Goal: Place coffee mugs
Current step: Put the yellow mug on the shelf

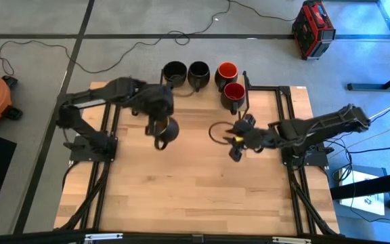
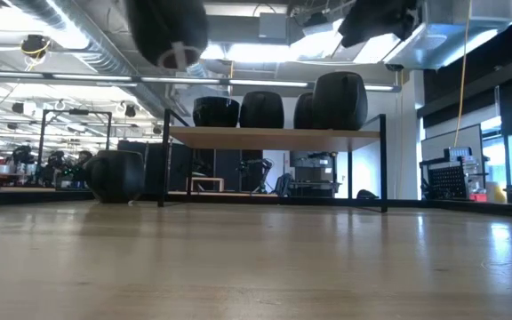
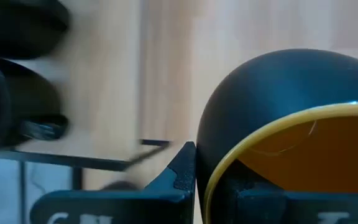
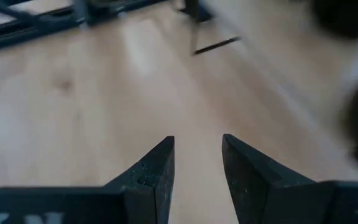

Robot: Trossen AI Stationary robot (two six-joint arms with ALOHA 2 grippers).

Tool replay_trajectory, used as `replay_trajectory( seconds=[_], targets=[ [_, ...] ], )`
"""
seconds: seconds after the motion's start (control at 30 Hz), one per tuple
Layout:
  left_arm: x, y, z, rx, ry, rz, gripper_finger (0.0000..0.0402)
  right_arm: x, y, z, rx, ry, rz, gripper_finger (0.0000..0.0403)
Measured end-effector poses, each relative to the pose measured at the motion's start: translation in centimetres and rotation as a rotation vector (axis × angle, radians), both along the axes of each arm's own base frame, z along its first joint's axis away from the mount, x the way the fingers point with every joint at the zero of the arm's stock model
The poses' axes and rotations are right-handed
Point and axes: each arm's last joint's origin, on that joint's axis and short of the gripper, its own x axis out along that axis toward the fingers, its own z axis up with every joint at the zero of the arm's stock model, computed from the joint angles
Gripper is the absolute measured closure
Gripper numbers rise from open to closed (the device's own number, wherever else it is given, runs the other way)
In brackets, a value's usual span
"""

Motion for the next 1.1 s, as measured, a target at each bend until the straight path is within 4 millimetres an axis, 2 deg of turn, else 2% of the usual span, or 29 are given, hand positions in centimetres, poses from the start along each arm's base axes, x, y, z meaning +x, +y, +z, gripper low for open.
replay_trajectory(
  seconds=[0.23, 0.33, 0.47, 0.63, 0.77, 0.87, 1.0, 1.1],
  targets=[
    [3.2, 4.5, 0.7, 0.056, 0.005, 0.015, 0.0384, -0.3, -2.9, 4.0, -0.092, 0.022, -0.067, 0.0281],
    [4.5, 5.6, 0.5, 0.068, -0.001, 0.012, 0.0384, -0.1, -3.8, 5.3, -0.151, -0.002, -0.054, 0.0281],
    [5.7, 6.5, 0.0, 0.069, -0.022, 0.028, 0.0384, 0.4, -5.0, 6.0, -0.196, -0.053, -0.03, 0.0281],
    [6.0, 7.5, -0.2, 0.023, -0.058, 0.187, 0.0384, 1.8, -6.2, 5.8, -0.216, -0.069, 0.061, 0.0265],
    [6.0, 8.0, -0.1, -0.049, -0.155, 0.425, 0.0384, 3.9, -6.0, 5.4, -0.252, -0.119, 0.142, 0.0225],
    [5.8, 8.3, -0.1, -0.093, -0.183, 0.531, 0.0384, 5.4, -5.9, 4.6, -0.284, -0.132, 0.169, 0.0198],
    [5.9, 8.8, 0.1, -0.117, -0.242, 0.625, 0.0384, 7.0, -6.1, 3.7, -0.324, -0.138, 0.118, 0.0186],
    [5.8, 9.1, 0.1, -0.122, -0.252, 0.648, 0.0384, 7.3, -6.0, 3.3, -0.36, -0.11, 0.085, 0.0185]
  ],
)
